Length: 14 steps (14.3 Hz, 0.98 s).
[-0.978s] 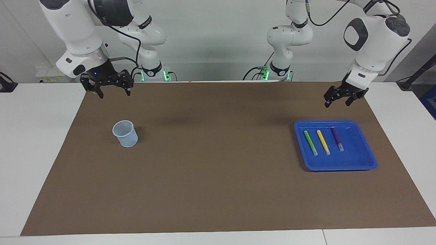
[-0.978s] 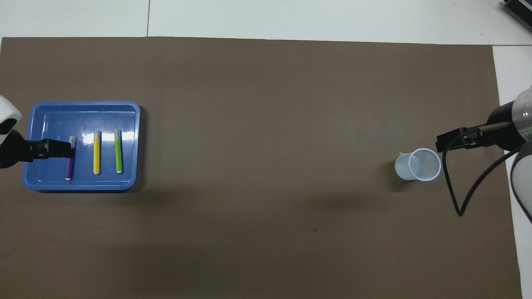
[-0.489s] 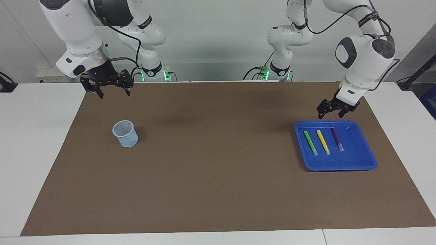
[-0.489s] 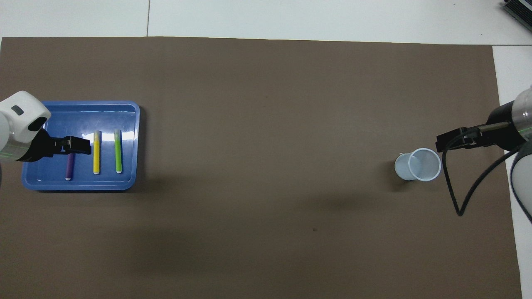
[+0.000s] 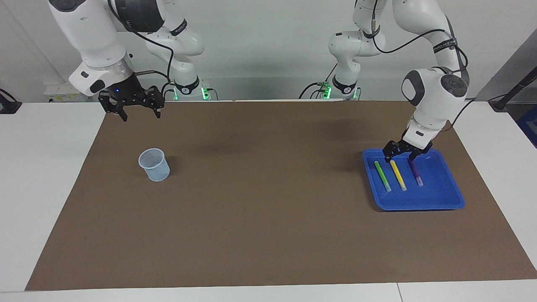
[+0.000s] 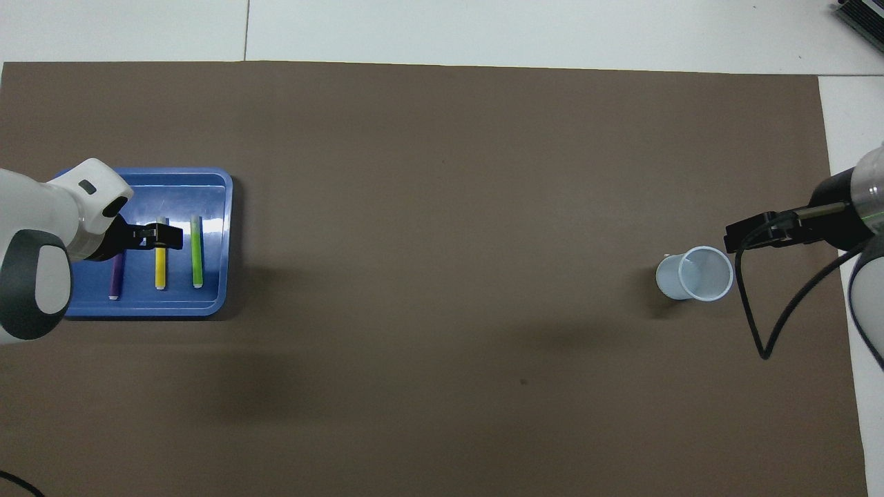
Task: Transfer and insert pens with both arms
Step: 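Reach the left gripper down into the tray and grasp the green pen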
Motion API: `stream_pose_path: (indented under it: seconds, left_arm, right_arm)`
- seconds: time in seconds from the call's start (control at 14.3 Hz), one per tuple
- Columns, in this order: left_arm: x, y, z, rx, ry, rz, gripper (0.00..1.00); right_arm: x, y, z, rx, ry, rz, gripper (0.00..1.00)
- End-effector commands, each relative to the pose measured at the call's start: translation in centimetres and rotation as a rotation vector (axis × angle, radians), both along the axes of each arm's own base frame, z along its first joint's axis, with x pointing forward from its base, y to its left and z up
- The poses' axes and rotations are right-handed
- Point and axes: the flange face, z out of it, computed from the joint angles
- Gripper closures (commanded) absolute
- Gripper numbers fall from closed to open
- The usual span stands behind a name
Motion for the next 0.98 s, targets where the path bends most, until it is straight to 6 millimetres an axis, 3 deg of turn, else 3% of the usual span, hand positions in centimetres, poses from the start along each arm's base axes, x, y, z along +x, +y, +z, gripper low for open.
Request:
stream_pose_path:
  seconds: [0.0, 0.56, 0.91]
  left_arm:
    - [0.4, -0.4, -1.9, -0.003, -0.005, 0.009, 0.0]
    - [1.5, -1.4, -6.6, -0.004, 0.0, 0.01, 0.0]
    - [1.8, -1.3, -8.4, -0.008, -0.004, 0.02, 0.03]
  right_arm:
    - [-0.3, -0.4, 0.3, -0.002, -0.002, 0.006, 0.0]
    - [-0.3, -0.4, 0.3, -0.002, -0.002, 0.006, 0.0]
    - [-0.3, -0.4, 0.3, -0.002, -0.002, 0.006, 0.0]
